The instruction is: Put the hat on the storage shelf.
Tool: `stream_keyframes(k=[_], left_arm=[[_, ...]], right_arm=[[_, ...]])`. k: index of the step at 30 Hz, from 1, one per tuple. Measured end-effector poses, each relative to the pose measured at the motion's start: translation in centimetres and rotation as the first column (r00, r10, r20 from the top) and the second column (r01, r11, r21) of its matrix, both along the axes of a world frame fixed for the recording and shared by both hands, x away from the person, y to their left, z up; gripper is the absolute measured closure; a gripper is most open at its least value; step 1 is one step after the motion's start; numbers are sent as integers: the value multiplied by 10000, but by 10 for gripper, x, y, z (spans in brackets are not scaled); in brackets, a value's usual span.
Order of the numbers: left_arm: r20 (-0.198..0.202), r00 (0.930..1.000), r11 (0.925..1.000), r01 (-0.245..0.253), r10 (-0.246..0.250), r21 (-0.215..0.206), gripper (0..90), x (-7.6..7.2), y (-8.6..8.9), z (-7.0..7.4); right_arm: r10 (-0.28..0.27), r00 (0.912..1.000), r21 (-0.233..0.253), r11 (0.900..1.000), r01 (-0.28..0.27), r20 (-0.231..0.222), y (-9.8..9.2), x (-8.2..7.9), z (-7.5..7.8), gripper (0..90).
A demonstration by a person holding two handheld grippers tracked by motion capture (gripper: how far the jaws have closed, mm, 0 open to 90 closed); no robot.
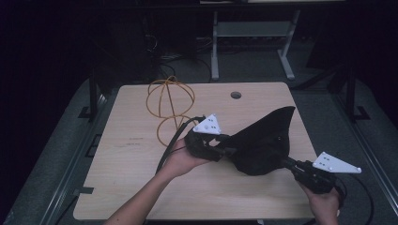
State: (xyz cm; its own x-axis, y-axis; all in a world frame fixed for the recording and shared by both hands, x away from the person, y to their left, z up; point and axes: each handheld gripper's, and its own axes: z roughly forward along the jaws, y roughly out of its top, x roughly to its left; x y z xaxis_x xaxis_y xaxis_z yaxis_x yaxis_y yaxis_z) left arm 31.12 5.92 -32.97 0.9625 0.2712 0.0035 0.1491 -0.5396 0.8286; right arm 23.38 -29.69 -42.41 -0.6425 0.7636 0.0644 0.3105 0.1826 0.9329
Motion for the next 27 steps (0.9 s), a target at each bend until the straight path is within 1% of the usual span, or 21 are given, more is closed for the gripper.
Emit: stream_keyframes(k=[5, 6, 7, 8, 9, 11, 12, 13, 15, 19, 20, 21, 23, 24, 26, 27], left_arm=[[89, 9999, 9999, -108, 108, 38, 482, -5, 11, -2], [126, 9997, 9998, -200, 199, 70, 469, -7, 16, -4], [126, 9997, 9998, -200, 199, 70, 466, -7, 16, -4], [160, 9996, 9996, -244, 242, 122, 465, -10, 21, -8], [160, 9996, 9996, -244, 242, 122, 464, -10, 21, -8], [160, 9993, 9993, -349, 347, 125, 462, -12, 27, -12], [139, 9990, 9989, -437, 435, 150, 458, -13, 33, -16], [139, 9990, 9989, -437, 435, 150, 454, -13, 33, -16], [106, 9987, 9986, -502, 500, 194, 451, -14, 39, -19], [119, 9979, 9978, -645, 643, 168, 445, -17, 52, -26], [110, 9977, 9976, -678, 676, 158, 436, -18, 55, -28], [73, 9974, 9973, -724, 723, 135, 436, -20, 58, -29], [91, 9967, 9967, -809, 808, 73, 434, -23, 65, -32], [80, 9963, 9963, -853, 852, 38, 434, -24, 69, -34], [181, 9956, 9957, -920, 918, 95, 433, -27, 75, -37], [244, 9944, 9946, -1031, 1028, 108, 429, -30, 81, -41]], right_arm=[[25, 10000, -40, 10000, -25, 68, -2, 0, 6, 835], [64, 9999, -57, 10000, -63, 118, -2, 0, 8, 836], [64, 9999, -57, 10000, -63, 118, -2, 0, 8, 836], [91, 9999, -22, 10000, -91, 96, -2, 0, 10, 836], [91, 9999, -22, 10000, -91, 96, -2, 0, 10, 836], [148, 9998, -69, 9999, -147, 102, -2, 0, 14, 838], [185, 9998, -200, 9996, -183, 125, -2, 0, 18, 839], [217, 9997, -243, 9995, -214, 139, -1, 0, 20, 839], [240, 9996, -283, 9993, -237, 125, 0, 0, 23, 839], [308, 9994, -453, 9985, -301, 141, 3, 2, 33, 842], [327, 9994, -534, 9981, -320, 135, 5, 3, 39, 843], [327, 9994, -534, 9981, -320, 135, 5, 3, 39, 843], [387, 9991, -548, 9978, -375, 193, 7, 4, 46, 845], [387, 9991, -548, 9978, -375, 193, 7, 4, 46, 845], [440, 9985, -618, 9972, -420, 317, 8, 6, 50, 847], [498, 9981, -597, 9971, -476, 358, 9, 7, 54, 847]])
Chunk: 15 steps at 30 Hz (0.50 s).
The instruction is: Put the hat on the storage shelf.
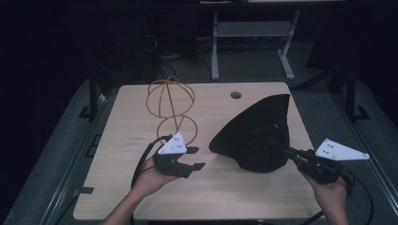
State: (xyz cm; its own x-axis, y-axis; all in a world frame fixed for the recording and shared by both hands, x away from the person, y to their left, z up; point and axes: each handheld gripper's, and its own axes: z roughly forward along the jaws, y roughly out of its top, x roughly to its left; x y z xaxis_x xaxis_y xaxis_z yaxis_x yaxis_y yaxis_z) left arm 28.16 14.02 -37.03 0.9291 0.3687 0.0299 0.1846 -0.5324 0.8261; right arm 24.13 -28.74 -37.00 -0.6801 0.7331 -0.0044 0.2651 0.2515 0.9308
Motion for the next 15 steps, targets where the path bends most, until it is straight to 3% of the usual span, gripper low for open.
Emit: stream_keyframes(k=[8, 15], left_arm=[[-120, 9993, 9993, -350, 349, -110, 415, -5, 19, -17], [24, 9986, 9985, -534, 534, 97, 377, -10, 26, -32]], right_arm=[[98, 9999, -97, 9999, -97, 118, 5, 5, 16, 849], [178, 9995, -383, 9991, -168, 266, 9, 10, 34, 851]])
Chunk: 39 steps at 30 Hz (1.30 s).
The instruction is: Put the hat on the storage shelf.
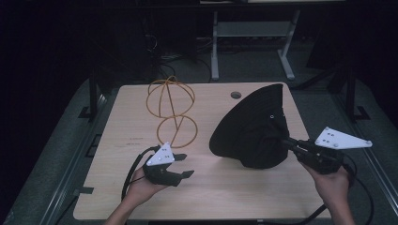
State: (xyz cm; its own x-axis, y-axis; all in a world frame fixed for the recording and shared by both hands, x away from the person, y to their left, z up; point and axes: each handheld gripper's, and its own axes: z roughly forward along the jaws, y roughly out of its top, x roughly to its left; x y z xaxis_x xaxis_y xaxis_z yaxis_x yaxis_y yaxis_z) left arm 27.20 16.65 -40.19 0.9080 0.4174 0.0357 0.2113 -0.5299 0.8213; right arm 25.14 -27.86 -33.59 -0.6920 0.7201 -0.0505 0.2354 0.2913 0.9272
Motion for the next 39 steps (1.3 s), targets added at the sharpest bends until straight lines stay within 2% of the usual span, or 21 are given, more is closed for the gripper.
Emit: stream_keyframes(k=[1, 4, 6, 10, 20, 21, 27, 32, 39], left_arm=[[-13, 10000, 10000, -23, 23, 6, 367, -1, 0, -1], [-29, 10000, 10000, 56, -56, -75, 364, -3, 2, -4], [23, 9999, 9999, 98, -98, 57, 364, -3, 2, -6], [-212, 9998, 9997, 24, -29, -224, 359, -3, 3, -9], [-147, 9999, 9995, 34, -39, -324, 358, -2, 5, -12], [-179, 9998, 9997, 55, -59, -238, 358, -2, 5, -12], [-147, 9999, 9987, 16, -23, -503, 358, 0, 7, -13], [-142, 9999, 9988, 60, -67, -485, 353, 1, 8, -14], [-162, 9997, 9993, 175, -180, -317, 350, -1, 5, -17]], right_arm=[[85, 9998, -67, 9999, -84, 151, 0, 2, 2, 851], [47, 10000, 0, 10000, -47, 8, 1, 3, 11, 853], [23, 10000, -31, 10000, -23, -2, 1, 4, 13, 853], [74, 10000, 146, 9999, -74, 41, 0, 8, 21, 853], [346, 9994, 202, 9992, -346, -1, 6, 17, 40, 854], [352, 9994, 198, 9992, -352, -8, 7, 17, 42, 854], [508, 9987, 339, 9981, -506, -31, 10, 22, 51, 855], [613, 9981, 450, 9971, -615, 67, 13, 28, 63, 855], [763, 9970, 362, 9964, -767, 145, 20, 35, 76, 854]])
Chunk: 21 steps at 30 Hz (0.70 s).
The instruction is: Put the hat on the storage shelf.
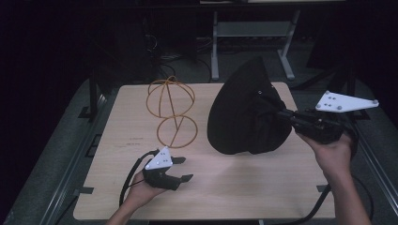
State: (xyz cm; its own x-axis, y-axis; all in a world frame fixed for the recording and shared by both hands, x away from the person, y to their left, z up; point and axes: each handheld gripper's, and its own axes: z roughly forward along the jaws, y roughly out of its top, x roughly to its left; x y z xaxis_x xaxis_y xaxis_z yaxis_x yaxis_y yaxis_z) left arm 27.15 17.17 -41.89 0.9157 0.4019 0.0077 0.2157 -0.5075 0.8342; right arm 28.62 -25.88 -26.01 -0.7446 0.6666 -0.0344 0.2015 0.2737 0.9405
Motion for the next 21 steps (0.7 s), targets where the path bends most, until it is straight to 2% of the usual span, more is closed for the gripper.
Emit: stream_keyframes(k=[6, 21], left_arm=[[13, 10000, 10000, 19, -19, -62, 350, -2, 0, -2], [-88, 9999, 9999, 112, -112, -56, 338, -1, 3, -3]], right_arm=[[281, 9996, 21, 9996, -281, 55, 10, 7, 11, 855], [550, 9985, 68, 9985, -550, -34, 23, 14, 23, 854]])
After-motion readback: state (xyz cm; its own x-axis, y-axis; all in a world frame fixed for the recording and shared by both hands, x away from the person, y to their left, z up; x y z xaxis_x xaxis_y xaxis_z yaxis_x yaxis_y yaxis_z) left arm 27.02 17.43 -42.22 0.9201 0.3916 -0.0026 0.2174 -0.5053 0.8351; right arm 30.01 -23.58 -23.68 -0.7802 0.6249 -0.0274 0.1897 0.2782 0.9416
